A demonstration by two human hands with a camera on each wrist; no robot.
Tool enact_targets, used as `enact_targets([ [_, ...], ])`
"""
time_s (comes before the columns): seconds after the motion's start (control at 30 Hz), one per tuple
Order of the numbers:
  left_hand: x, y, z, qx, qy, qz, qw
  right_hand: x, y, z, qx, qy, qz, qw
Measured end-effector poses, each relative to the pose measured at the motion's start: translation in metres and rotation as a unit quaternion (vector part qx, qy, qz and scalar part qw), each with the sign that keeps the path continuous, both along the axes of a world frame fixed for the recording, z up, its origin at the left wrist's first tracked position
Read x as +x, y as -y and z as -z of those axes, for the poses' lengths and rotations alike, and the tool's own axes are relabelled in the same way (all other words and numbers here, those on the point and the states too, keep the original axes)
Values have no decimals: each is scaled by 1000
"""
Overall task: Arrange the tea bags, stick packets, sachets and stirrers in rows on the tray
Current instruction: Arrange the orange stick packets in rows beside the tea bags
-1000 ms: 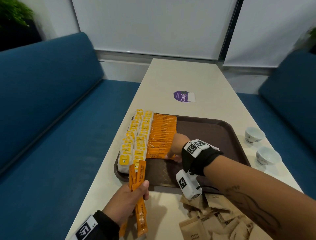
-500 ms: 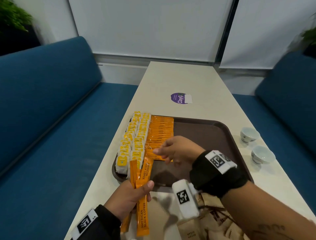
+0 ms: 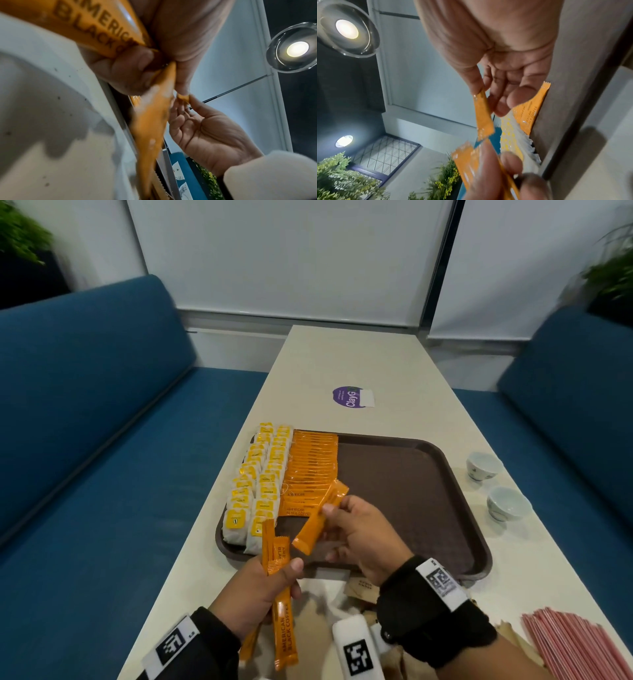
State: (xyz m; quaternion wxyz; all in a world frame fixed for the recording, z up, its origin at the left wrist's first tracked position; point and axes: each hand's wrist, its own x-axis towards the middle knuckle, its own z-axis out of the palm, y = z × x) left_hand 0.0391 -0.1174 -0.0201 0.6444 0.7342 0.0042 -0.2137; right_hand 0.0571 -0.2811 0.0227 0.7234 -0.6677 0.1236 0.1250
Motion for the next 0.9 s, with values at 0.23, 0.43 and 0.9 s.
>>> enact_targets([
  [0.23, 10, -7, -9, 3, 26, -76, 997, -7, -2, -5, -199, 28, -191, 961],
  [0.43, 14, -10, -4, 11, 28, -114, 993, -5, -1, -2, -249, 44, -256, 933],
  [0.9, 17, -20, 8, -55, -46, -165, 984, 70, 32, 2, -400, -84, -192, 892],
])
